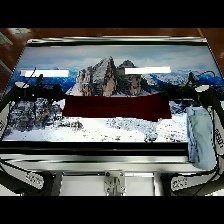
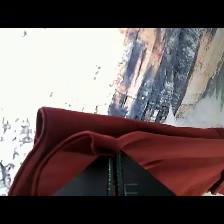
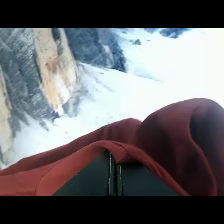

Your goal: Fold the shirts.

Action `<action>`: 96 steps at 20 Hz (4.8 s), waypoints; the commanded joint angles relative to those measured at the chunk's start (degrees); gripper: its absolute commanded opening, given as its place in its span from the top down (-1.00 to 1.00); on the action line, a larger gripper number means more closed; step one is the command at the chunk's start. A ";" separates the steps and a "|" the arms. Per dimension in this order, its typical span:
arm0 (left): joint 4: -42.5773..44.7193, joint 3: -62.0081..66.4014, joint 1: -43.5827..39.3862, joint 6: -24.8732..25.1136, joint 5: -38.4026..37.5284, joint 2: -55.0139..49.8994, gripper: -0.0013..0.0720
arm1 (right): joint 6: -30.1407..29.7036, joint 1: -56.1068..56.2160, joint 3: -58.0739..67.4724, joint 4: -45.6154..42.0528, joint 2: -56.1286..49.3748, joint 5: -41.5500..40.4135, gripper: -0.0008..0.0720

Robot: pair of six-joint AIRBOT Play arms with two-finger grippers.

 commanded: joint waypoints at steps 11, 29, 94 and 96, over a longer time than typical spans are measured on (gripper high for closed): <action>0.28 5.60 7.19 -3.37 -17.33 1.62 -0.80 | -1.90 -9.60 0.81 -15.17 2.51 18.97 -0.87; -8.35 5.60 -12.96 1.81 -8.55 8.02 0.04 | -7.89 -3.91 0.81 -0.98 -6.36 16.74 0.79; 3.76 9.31 -4.07 3.13 -14.49 31.69 0.85 | 11.98 10.84 -6.12 -19.80 5.05 26.97 -0.82; 3.76 9.31 -4.07 3.10 -14.53 31.69 0.85 | 9.79 10.88 -8.76 -11.74 3.32 21.90 -0.82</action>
